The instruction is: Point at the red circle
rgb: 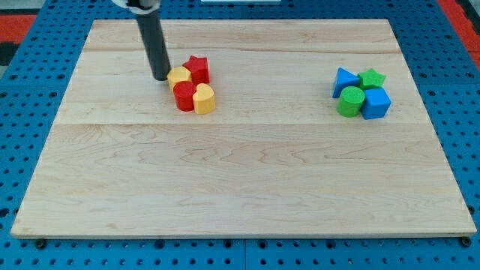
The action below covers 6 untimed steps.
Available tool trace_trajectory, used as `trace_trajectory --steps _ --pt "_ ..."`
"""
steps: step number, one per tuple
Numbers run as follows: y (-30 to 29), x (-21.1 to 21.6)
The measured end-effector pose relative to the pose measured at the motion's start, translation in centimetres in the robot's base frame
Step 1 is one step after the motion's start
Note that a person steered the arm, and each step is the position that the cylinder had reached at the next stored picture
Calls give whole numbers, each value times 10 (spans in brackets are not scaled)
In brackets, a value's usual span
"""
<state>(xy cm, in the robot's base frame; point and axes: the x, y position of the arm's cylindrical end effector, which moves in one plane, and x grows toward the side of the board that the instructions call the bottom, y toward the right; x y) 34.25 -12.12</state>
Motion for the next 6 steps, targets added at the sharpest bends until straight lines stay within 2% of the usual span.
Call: trace_trajectory --steps 2,3,4,5,6 --pt "50 0" --pt "53 0" --pt "37 -2" --pt "-4 -3" --pt "-20 12"
